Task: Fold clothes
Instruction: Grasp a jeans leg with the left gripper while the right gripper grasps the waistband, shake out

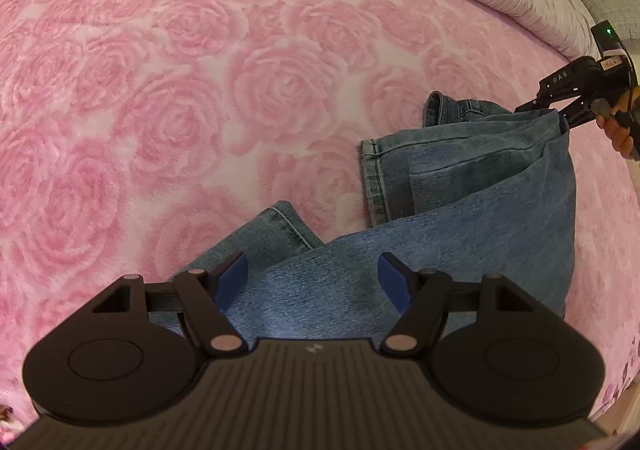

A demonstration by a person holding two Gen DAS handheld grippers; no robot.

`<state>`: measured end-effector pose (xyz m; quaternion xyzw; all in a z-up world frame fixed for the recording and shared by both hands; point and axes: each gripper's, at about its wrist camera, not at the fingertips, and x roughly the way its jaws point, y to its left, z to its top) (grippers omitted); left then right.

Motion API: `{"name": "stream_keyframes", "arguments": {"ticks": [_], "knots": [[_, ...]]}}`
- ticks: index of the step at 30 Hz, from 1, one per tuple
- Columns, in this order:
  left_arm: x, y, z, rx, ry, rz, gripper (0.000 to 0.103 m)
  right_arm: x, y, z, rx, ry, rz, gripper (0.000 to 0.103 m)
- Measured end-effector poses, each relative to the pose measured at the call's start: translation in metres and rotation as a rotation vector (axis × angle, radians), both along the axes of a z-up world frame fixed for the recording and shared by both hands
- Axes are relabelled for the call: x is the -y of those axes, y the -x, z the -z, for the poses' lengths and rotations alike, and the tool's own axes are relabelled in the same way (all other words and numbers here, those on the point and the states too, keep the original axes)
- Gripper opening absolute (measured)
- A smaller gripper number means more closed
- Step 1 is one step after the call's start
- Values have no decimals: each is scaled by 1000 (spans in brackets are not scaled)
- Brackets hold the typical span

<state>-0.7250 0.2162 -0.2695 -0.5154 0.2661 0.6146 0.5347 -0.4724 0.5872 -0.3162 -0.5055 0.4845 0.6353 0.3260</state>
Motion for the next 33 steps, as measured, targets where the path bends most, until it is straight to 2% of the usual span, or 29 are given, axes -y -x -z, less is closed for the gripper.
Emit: {"name": "stream_keyframes", "arguments": {"ticks": [1,3,5,8,10,11,12,14,15,16,22,23,26,27,28,30,33], "knots": [[-1,1,0,-3,3,7,67,-1,-3,3,-33,30,7,41],[-5,3,2,-7,6,33,67,-2,-7,6,-104,97,2,22],[-10,3,5,-2,8,84,67,0,-12,4,-162,139,-15,20],[-19,2,14,34,29,184,67,2,-17,-3,-176,144,-38,19],[-23,-2,23,47,64,256,65,3,-19,-5,-172,131,-46,24],[-23,-5,27,45,76,291,64,3,-19,-7,-174,125,-48,31],[-23,-9,29,37,83,323,61,3,-19,-9,-176,119,-49,35],[-21,-17,32,24,95,381,47,4,-15,-10,-167,99,-70,35],[-19,-20,33,21,99,398,35,5,-10,-8,-154,89,-90,35],[-16,-22,33,20,98,403,32,5,-6,-7,-144,83,-100,35],[6,-26,30,41,60,335,32,4,17,9,-108,84,-140,37],[8,-27,30,44,58,320,32,5,18,13,-93,89,-143,34],[13,-26,30,56,60,280,28,8,11,21,-73,109,-120,14],[15,-28,31,49,64,270,22,10,6,22,-83,116,-116,9],[17,-29,31,33,70,261,3,12,1,21,-94,118,-108,8],[21,-30,31,5,71,237,0,22,-21,12,-124,108,-52,4],[32,-23,11,-27,8,165,0,41,-65,-8,-195,91,117,4]]}}
